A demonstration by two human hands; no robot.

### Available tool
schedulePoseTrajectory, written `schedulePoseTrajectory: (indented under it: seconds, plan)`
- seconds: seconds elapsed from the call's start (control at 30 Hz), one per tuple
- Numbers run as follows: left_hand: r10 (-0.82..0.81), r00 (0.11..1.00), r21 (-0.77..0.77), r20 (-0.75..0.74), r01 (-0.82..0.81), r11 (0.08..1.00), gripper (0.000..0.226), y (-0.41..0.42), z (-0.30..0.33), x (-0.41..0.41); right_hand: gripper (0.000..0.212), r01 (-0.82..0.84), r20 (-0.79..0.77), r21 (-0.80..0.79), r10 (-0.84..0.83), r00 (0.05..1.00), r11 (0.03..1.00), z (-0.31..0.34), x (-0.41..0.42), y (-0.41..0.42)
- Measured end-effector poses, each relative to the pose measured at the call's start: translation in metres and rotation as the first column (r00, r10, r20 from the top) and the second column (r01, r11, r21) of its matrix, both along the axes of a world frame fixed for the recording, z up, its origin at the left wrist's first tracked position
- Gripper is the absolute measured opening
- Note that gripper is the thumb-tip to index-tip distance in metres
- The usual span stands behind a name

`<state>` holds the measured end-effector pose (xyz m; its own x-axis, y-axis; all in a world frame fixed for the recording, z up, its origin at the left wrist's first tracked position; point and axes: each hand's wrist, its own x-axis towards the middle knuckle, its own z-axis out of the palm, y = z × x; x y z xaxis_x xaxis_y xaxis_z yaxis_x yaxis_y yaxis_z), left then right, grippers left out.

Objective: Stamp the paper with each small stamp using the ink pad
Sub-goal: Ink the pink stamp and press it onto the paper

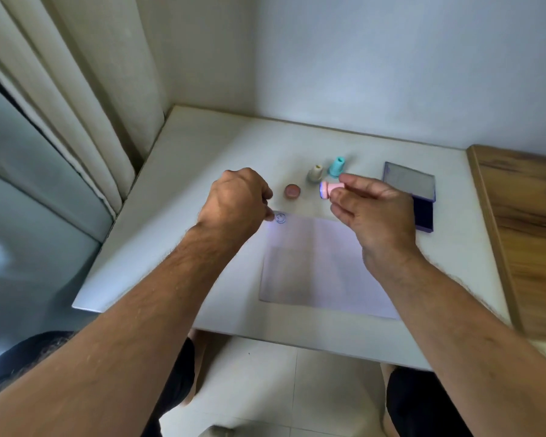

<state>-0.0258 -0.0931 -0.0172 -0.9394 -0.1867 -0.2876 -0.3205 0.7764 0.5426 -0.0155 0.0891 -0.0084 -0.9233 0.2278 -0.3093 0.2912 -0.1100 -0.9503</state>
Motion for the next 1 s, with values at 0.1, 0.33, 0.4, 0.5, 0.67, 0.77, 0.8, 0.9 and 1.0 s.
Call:
schedulePoseTrajectory:
  seconds: [0.1,0.33,0.4,0.5,0.67,0.77,0.8,0.9,1.0]
  plan:
    - [0.054,0.995,-0.013,-0.089,-0.056,0.998,0.027,0.004,0.009,-0.008,0.023,0.034,0.051,-0.042,-0.032,0.998,0.999,-0.005,0.006,0.008]
    - [0.044,0.984,0.005,-0.175,-0.043,0.999,0.024,0.025,0.0,-0.021,0.021,-0.021,0.047,-0.044,0.023,0.999,0.999,-0.016,-0.006,0.018]
    - [0.022,0.987,0.003,-0.16,-0.022,1.0,0.032,0.028,-0.008,-0.023,0.021,-0.049,0.034,-0.047,0.05,0.998,0.998,-0.017,-0.015,0.02]
    - [-0.011,0.988,-0.028,-0.157,0.007,1.0,0.045,0.03,-0.018,-0.03,0.02,-0.079,-0.01,-0.059,0.079,0.997,0.995,-0.014,-0.026,0.021]
    - [-0.059,0.979,-0.101,-0.196,0.04,0.994,0.035,0.04,-0.031,-0.034,0.019,-0.093,-0.048,-0.055,0.091,0.995,0.994,-0.016,-0.036,0.026]
    - [-0.117,0.976,-0.168,-0.184,0.086,0.982,0.031,0.044,-0.034,-0.032,0.02,-0.101,-0.031,-0.057,0.1,0.995,0.993,-0.02,-0.038,0.027]
    - [-0.141,0.973,-0.198,-0.181,0.105,0.975,0.03,0.045,-0.034,-0.032,0.02,-0.102,-0.024,-0.057,0.101,0.995,0.993,-0.021,-0.038,0.027]
    - [-0.173,0.966,-0.245,-0.193,0.124,0.962,0.022,0.045,-0.034,-0.032,0.02,-0.102,-0.009,-0.062,0.101,0.995,0.993,-0.023,-0.039,0.026]
    - [-0.145,0.967,-0.238,-0.209,0.093,0.967,0.021,0.044,-0.034,-0.031,0.019,-0.101,0.004,-0.066,0.101,0.995,0.993,-0.025,-0.038,0.025]
